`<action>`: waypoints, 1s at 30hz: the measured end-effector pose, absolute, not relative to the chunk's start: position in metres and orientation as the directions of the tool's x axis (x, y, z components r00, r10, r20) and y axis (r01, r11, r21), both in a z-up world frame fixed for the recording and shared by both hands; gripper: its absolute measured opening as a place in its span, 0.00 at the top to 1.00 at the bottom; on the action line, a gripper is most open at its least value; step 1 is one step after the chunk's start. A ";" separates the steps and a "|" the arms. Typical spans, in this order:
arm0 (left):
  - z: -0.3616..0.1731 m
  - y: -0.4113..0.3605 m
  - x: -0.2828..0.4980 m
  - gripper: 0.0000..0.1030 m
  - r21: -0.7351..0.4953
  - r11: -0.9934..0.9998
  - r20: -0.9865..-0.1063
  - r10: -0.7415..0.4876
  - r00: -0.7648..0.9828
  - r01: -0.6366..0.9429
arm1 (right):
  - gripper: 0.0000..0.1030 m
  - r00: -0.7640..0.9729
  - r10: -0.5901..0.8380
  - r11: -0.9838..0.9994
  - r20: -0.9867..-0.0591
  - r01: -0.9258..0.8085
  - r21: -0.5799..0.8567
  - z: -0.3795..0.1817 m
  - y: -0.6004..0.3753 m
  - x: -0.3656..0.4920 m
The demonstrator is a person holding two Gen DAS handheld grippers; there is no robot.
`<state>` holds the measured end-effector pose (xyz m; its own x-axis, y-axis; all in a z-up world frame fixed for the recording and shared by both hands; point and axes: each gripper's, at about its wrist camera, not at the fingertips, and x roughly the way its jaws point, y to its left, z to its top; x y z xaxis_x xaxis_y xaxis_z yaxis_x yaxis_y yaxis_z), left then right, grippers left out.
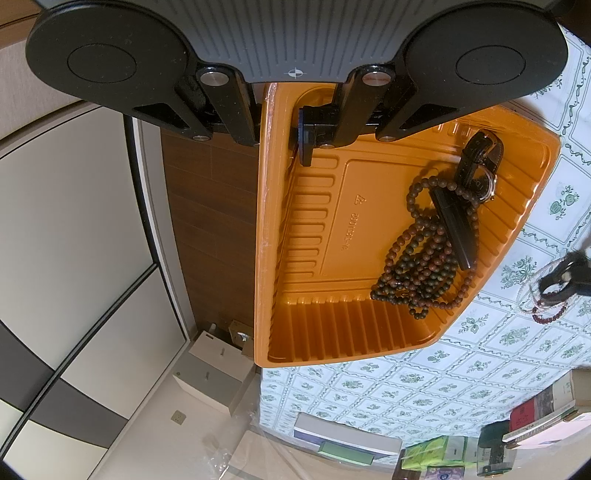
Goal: Organize jewelry
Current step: 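Lift the black watch by its strap with the left gripper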
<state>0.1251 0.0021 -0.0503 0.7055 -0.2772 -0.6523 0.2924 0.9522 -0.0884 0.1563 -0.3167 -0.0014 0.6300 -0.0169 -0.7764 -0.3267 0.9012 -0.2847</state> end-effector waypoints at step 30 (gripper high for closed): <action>-0.068 -0.029 0.063 0.46 -0.021 0.948 -0.676 -0.246 0.694 0.316 | 0.96 0.630 -0.015 0.902 -0.776 -0.327 -0.283 -0.004 -0.319 0.157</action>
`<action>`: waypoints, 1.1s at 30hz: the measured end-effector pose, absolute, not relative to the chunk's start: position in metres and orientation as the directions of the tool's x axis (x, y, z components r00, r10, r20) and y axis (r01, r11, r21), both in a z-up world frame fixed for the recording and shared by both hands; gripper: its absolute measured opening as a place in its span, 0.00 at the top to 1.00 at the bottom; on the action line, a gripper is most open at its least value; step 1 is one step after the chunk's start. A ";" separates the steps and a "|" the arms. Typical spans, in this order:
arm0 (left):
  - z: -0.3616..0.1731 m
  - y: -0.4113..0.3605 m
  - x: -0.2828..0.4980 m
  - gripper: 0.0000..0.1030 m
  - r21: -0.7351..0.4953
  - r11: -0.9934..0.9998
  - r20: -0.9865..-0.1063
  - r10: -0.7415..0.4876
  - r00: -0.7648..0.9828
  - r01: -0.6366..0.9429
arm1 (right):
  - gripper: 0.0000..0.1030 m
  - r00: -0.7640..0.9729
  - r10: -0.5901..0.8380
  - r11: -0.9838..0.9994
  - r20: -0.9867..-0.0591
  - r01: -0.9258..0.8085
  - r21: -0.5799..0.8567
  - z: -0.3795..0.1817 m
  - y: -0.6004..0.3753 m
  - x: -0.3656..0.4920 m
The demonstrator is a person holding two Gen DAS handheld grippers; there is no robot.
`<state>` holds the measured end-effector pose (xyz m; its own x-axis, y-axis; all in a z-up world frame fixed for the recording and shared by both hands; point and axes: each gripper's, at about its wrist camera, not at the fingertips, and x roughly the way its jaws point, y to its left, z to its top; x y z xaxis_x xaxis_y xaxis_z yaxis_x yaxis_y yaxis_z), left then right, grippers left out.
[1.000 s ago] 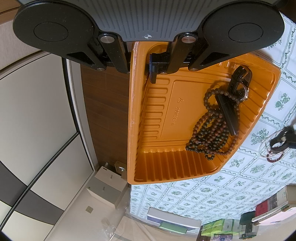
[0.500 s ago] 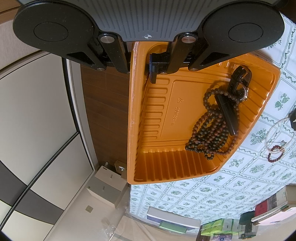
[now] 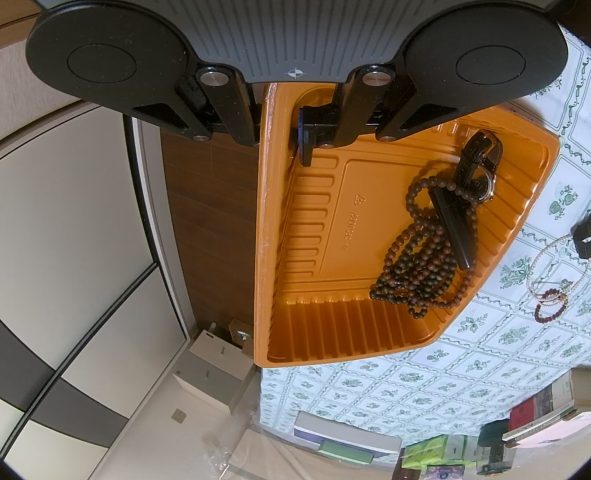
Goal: Organize jewelry
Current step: 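Lift the black watch by its strap with the left gripper, then carry the watch over the tray and open the left gripper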
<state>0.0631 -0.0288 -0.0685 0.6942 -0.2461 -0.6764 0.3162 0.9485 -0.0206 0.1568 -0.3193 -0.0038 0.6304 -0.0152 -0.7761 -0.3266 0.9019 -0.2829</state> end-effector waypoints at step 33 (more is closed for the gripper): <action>-0.029 -0.028 0.067 0.60 -0.036 0.947 -0.605 -0.275 0.747 0.319 | 0.96 0.630 -0.013 0.902 -0.776 -0.327 -0.281 -0.004 -0.321 0.157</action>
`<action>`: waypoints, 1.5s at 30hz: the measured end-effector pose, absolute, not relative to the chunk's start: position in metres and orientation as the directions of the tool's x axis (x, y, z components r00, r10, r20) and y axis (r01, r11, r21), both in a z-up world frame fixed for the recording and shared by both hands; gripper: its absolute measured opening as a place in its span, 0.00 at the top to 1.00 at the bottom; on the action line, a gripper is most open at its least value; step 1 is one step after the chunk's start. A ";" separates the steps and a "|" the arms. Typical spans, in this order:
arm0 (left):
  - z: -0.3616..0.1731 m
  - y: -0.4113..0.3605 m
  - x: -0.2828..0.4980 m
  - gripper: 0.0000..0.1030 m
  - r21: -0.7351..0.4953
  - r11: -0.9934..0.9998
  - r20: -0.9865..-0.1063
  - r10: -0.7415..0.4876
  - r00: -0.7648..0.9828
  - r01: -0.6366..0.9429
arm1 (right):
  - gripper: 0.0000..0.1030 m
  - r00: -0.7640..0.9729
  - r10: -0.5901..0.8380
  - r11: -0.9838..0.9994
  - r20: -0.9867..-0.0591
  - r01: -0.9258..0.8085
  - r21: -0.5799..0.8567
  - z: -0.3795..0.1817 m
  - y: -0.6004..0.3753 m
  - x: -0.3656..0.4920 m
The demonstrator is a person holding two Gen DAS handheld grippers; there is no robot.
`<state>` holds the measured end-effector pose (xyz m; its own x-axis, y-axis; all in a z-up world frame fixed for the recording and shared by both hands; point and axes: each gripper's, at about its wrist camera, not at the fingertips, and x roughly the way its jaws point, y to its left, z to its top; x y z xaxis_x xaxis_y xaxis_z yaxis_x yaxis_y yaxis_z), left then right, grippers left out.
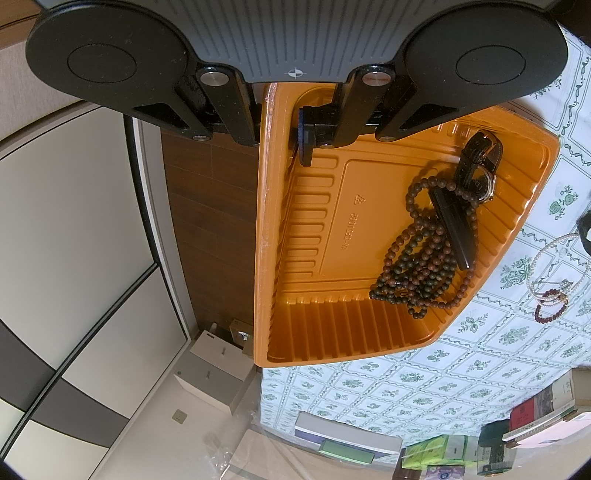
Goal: Organize jewelry
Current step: 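Carry the watch over the tray and open the left gripper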
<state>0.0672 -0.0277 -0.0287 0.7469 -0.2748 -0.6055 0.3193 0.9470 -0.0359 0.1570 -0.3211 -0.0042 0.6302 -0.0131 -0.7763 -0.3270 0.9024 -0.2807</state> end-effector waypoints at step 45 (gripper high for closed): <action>0.025 -0.080 0.117 0.60 -0.146 0.877 -0.537 -0.459 0.707 0.459 | 0.96 0.629 -0.011 0.903 -0.777 -0.327 -0.278 -0.004 -0.323 0.157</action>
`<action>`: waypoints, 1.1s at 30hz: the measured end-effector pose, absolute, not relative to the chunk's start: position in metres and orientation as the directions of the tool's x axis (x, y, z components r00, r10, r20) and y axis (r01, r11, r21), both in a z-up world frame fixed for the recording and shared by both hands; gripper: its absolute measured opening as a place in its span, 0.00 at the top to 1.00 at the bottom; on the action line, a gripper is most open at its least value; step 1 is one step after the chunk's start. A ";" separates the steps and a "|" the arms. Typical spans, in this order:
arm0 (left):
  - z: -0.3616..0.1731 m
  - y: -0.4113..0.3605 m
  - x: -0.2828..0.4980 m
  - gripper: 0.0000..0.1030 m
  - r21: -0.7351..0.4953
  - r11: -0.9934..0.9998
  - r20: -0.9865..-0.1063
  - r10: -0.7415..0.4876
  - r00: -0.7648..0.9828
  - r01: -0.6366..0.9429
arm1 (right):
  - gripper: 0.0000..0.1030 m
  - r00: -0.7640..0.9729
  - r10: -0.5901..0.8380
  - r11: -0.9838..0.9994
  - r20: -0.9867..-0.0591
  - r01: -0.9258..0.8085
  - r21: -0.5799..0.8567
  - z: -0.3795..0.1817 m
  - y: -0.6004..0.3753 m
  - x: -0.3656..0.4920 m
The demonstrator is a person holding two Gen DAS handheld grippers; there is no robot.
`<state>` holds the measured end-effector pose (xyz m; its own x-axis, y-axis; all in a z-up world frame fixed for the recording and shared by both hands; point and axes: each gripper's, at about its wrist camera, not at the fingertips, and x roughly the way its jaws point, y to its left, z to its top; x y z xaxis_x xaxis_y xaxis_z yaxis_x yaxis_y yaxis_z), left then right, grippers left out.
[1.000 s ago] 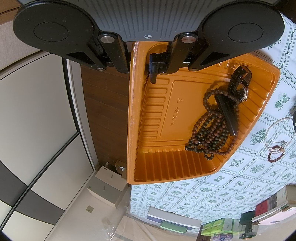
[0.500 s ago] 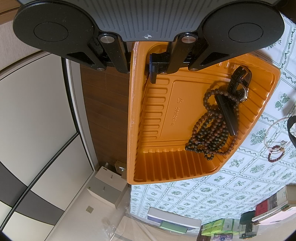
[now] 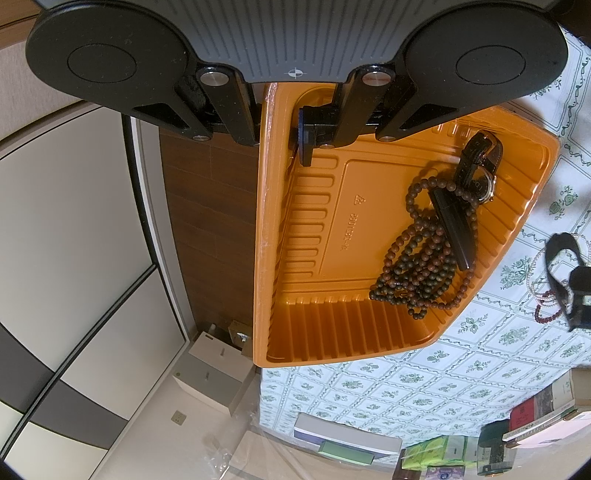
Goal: Organize jewelry
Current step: 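Carry the watch over the tray and open the left gripper, then return the left gripper to the pile and grasp the pearl necklace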
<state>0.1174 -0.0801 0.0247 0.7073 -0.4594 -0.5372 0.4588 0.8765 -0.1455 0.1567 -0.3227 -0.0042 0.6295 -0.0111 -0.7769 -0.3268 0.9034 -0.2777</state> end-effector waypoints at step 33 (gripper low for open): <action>0.005 -0.060 0.130 0.52 -0.192 0.899 -0.578 -0.427 0.695 0.393 | 0.96 0.631 -0.006 0.907 -0.775 -0.323 -0.270 -0.005 -0.324 0.156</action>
<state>0.1304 -0.0598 0.0051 0.6950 -0.4272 -0.5784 0.3931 0.8993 -0.1918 0.1556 -0.3235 -0.0048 0.6315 -0.0061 -0.7754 -0.3226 0.9073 -0.2698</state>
